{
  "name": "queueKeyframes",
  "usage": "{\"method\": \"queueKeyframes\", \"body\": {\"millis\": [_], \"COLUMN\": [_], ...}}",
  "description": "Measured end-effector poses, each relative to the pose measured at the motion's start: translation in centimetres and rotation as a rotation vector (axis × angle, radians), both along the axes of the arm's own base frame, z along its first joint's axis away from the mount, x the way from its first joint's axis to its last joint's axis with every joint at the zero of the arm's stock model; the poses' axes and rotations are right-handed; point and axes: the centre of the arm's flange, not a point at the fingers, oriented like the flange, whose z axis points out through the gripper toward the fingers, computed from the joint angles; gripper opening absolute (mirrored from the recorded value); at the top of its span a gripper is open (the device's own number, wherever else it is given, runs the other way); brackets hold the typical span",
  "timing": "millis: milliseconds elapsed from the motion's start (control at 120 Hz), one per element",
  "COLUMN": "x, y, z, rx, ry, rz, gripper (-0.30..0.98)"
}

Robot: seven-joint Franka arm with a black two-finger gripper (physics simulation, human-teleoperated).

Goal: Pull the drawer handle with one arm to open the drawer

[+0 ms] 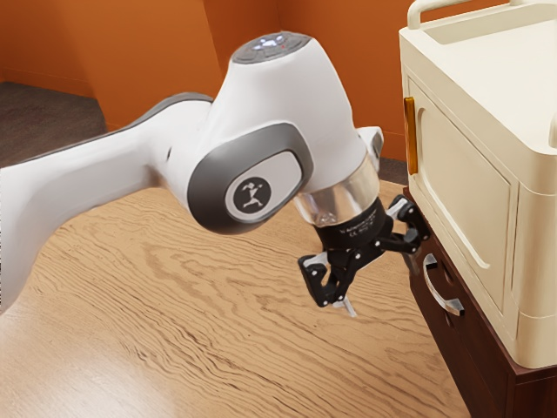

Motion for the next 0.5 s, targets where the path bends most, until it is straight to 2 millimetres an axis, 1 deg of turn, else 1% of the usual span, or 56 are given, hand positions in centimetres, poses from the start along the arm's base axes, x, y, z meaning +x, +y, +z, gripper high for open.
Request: {"method": "queueKeyframes", "body": {"millis": [100,367,500], "x": [0.2,0.4,0.5], "y": [-0.5,-1.7,-2.0], "z": [-0.5,-1.1,-1.5], "rx": [-0.002,-0.005,-0.005], "ry": [-0.011,-0.034,-0.041], "rz": [-0.019,-0.069,-0.085], "gripper": [0.69,0.69,0.69]}}
